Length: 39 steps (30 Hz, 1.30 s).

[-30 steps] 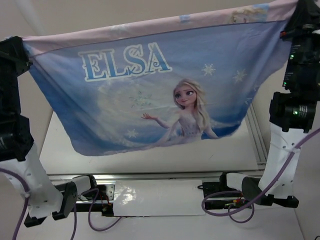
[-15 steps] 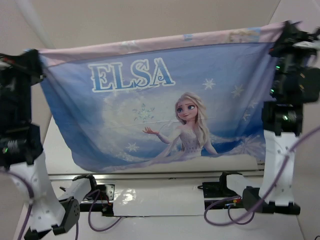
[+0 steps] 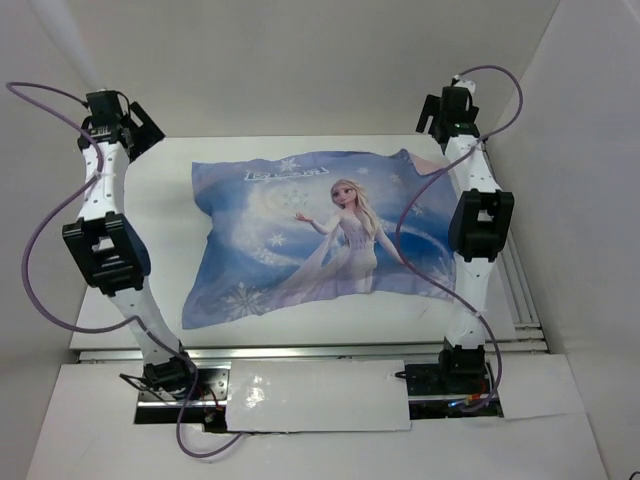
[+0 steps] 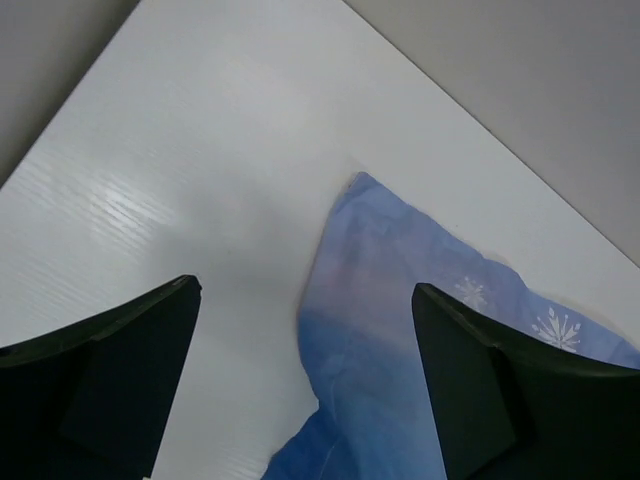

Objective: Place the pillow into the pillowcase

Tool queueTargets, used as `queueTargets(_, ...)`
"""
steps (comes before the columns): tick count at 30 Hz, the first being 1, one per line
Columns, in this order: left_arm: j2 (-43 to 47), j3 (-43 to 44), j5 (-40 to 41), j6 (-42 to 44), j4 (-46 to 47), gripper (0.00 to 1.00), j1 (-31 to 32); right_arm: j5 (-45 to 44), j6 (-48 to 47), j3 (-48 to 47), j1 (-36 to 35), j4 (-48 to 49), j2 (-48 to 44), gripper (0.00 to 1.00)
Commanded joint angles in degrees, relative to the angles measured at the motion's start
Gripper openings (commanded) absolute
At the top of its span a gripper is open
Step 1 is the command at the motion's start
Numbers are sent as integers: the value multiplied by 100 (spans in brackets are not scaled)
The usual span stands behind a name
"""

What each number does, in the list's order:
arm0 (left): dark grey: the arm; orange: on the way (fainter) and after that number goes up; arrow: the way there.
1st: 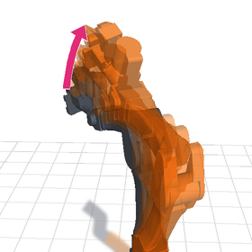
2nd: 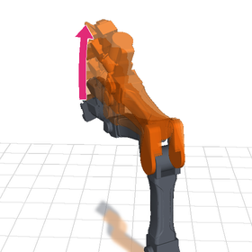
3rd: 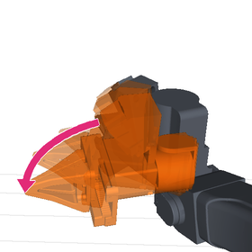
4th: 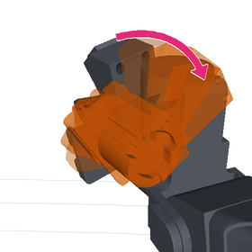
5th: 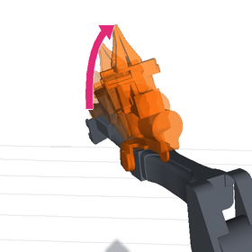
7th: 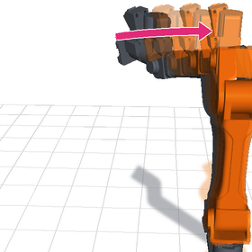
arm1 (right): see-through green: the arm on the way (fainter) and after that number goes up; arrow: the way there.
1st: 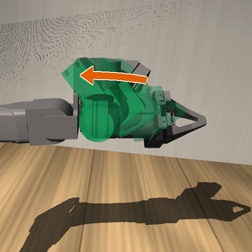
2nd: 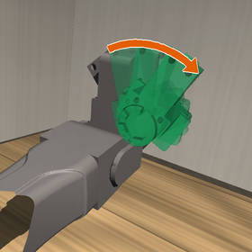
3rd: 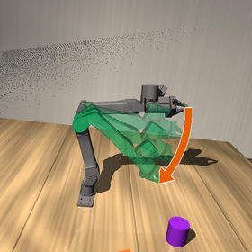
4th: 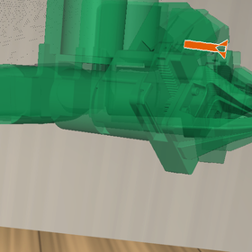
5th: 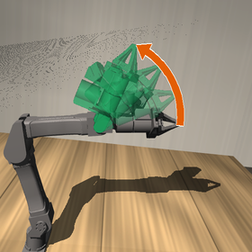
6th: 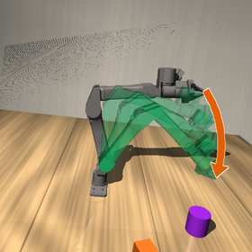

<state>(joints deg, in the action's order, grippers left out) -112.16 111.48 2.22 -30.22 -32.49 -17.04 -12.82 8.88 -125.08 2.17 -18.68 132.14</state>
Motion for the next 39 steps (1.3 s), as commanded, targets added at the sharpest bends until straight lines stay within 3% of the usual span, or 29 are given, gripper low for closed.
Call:
queueTargets(1,54,780,314,68,-373,100,-1,-300,-97,-880,-261,-454,-398,100)
queueTargets(5,817,-300,-36,69,479,100,-1,154,-45,892,-341,469,-1259,100)
queueTargets(8,1459,-978,-90,69,665,100,51,473,-45,1371,-341,655,-1866,100)
queueTargets(16,3207,-2279,261,130,297,100,789,421,351,2250,-393,-679,-3105,100)
queueTargets(23,4711,-3587,910,-265,-257,100,1580,1166,491,3664,-393,-594,-4388,100)
queueTargets(33,5169,-4089,1466,-564,-908,100,2468,1352,439,4570,-393,-804,-5592,100)
queueTargets(39,5231,-4055,1659,-564,-978,100,2741,1220,439,5230,-393,-94,-6428,100)
